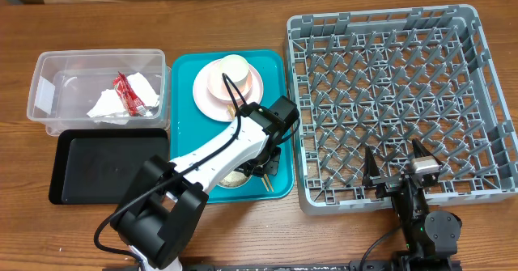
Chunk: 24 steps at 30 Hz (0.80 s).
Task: Sort waste into correct bins and load items into the dishwasher
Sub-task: 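Reach the left gripper to the grey rice bowl and grasp its rim, then carry the bowl left and tip the rice onto the black tray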
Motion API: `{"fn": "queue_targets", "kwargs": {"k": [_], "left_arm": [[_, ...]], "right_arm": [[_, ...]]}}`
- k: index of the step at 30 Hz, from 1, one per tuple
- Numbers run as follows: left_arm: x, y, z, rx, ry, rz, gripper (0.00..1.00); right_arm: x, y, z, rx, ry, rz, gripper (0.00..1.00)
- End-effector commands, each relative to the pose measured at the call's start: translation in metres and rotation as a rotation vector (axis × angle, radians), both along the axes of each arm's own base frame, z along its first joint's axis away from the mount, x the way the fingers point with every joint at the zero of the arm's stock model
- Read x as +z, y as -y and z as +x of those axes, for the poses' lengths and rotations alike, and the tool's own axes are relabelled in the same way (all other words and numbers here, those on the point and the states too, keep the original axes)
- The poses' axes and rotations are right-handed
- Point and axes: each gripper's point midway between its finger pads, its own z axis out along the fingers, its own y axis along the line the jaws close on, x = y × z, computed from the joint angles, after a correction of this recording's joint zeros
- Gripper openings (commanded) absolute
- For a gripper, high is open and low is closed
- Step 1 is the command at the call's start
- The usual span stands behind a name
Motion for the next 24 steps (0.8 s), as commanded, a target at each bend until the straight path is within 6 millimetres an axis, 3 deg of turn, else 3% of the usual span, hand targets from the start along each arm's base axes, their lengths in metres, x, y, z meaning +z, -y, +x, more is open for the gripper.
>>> {"fn": "queue_targets", "kwargs": {"k": [1, 9, 18, 24], "left_arm": [[-0.005, -0.006, 0.001, 0.028, -0.018, 0.008, 0.04], [0.014, -0.024, 0.011, 0.076, -0.014, 0.003, 0.04], [0.086, -0.043, 0.026, 0.12, 0.108, -0.208, 0.04], [0.128, -0.089, 0.029, 0.206, 0.225, -0.24, 0.04]], "right_arm": [[-0.002, 0.0, 0.0, 0.002, 0.004, -0.003, 1.0], [-0.002, 0.0, 0.0, 0.002, 0.004, -0.003, 1.0], [-0.002, 0.0, 0.0, 0.002, 0.004, -0.003, 1.0], [-0.002, 0.0, 0.0, 0.002, 0.004, -0.003, 1.0]]}}
